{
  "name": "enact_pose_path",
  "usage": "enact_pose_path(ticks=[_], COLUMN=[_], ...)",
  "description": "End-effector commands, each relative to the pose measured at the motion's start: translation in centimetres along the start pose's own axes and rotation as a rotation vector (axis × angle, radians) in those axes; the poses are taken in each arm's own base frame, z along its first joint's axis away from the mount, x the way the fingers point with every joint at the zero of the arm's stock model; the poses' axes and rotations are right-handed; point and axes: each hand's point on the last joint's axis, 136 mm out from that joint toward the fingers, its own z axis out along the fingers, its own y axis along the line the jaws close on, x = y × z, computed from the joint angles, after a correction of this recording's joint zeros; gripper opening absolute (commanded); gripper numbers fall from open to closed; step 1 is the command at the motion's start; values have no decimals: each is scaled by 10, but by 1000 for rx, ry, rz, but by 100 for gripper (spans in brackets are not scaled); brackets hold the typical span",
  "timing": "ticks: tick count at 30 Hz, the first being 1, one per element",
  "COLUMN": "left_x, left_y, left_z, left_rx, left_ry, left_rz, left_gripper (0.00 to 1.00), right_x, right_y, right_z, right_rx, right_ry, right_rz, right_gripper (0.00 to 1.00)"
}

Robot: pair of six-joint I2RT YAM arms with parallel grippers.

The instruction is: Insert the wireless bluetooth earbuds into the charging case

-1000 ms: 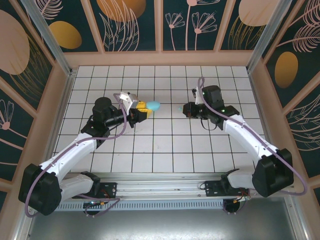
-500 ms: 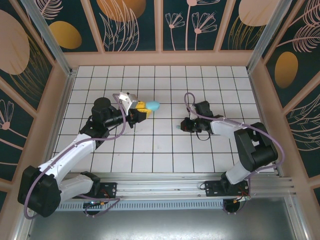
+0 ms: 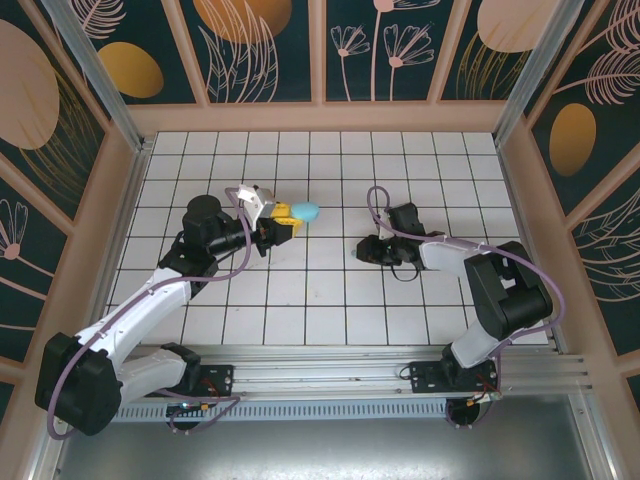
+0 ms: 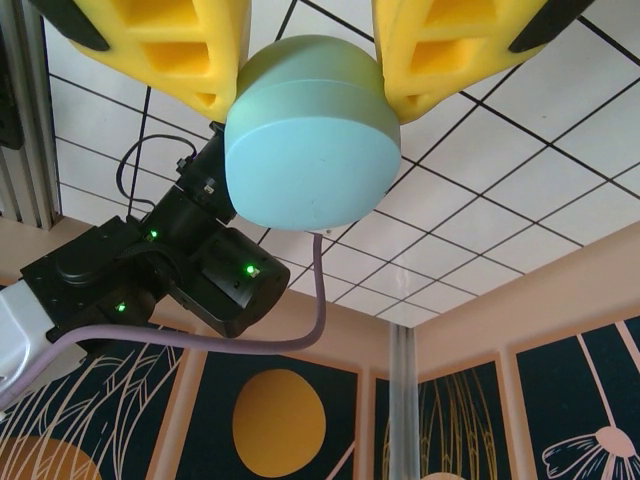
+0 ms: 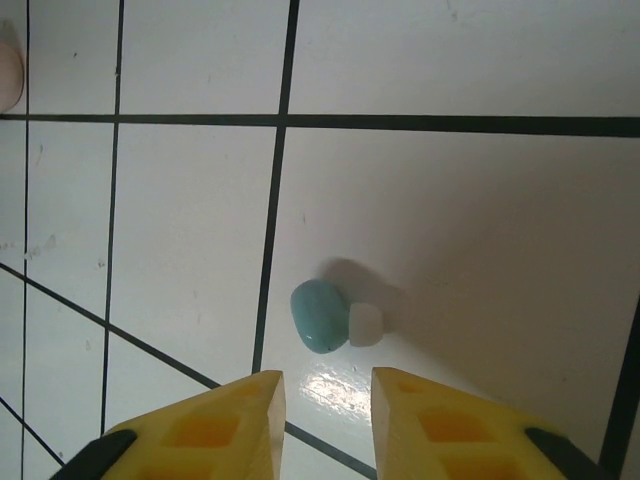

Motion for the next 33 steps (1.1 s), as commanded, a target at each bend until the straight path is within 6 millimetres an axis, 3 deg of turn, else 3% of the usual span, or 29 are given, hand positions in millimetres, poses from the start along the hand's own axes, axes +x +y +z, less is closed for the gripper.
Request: enact_pose_path(ticks=[1,5,8,12,14,17,19,22,26,33], left_x=[-7,-5,-3,-3,-5,-9,-11,-13,-14,-14], left_y=[-4,-4,-4,-8,-10,-15,-18,-22,-24,-26], left_z=[-2,-2,-3,-3,-4,-3,-1,0,0,-2], left_rx=[3,0,1,19,32,67,90,123,136,138], left_ry=[-19,-16,-11,-7,-11,-18,-20,-19,-19,-20], left_rz=[38,37,37,44,52,62,62,57,51,52], left_gripper=[0,0,0,0,0,0,0,0,0,0], right_x=[-3,-11,-25,-50,-57,-58,-54,-50,-44,-33], right_y=[11,16,32,85,118,161,184,209,231,238], right_z=[-6,-16,-36,-90,-124,-163,-177,-187,-184,-160], right_rx=[-27,-18,-43,-153,-206,-255,-269,-293,-315,-295], right_ry=[-14,-36,-94,-263,-361,-466,-497,-500,-471,-387], right_rz=[-9,-8,-23,-176,-295,-470,-560,-645,-726,-803], right_gripper=[32,33,32,33,39,47,54,62,71,79])
